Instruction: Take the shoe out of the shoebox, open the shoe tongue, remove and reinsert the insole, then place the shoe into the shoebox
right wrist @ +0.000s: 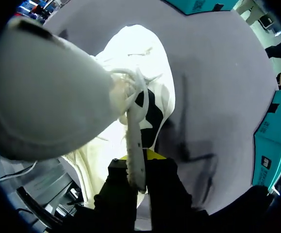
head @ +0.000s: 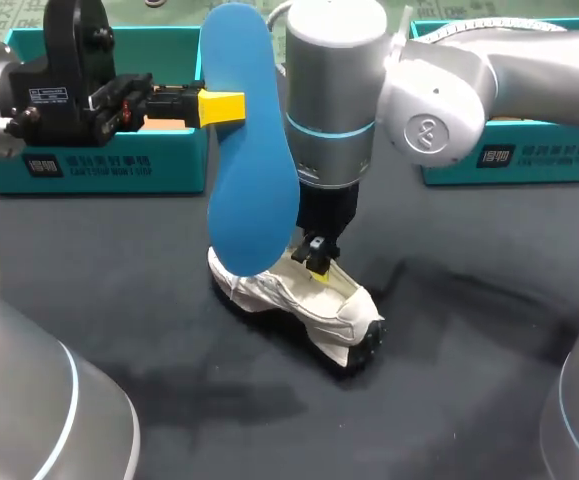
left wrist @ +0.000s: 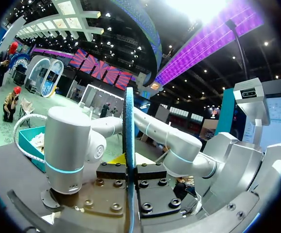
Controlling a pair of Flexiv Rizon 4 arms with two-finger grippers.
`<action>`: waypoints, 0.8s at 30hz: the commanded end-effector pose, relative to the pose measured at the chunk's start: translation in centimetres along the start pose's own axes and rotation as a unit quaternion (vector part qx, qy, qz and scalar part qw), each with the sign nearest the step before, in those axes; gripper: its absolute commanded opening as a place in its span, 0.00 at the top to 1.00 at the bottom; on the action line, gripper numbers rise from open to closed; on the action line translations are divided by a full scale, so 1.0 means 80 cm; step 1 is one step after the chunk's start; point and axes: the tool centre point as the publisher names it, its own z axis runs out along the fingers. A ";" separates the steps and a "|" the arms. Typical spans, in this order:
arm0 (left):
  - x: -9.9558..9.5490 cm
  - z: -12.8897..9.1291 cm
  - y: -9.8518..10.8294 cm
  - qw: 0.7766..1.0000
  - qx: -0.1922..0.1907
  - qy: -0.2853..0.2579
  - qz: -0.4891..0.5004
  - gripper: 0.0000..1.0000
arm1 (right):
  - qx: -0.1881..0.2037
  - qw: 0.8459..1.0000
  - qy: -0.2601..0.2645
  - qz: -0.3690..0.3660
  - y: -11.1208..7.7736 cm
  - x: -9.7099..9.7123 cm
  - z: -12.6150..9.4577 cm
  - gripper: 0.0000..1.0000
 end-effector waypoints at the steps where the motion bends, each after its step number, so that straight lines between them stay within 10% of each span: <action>1: -0.001 0.001 0.000 1.000 -0.001 0.000 0.000 1.00 | -0.004 0.999 0.000 0.045 -0.016 0.011 -0.015 1.00; 17: -0.001 0.001 0.000 1.000 -0.001 0.000 0.000 1.00 | 0.004 0.999 0.002 0.044 -0.018 0.013 -0.018 1.00; 24: -0.001 0.001 0.000 1.000 -0.001 0.000 0.000 1.00 | -0.086 0.967 0.032 0.239 -0.048 0.007 -0.015 1.00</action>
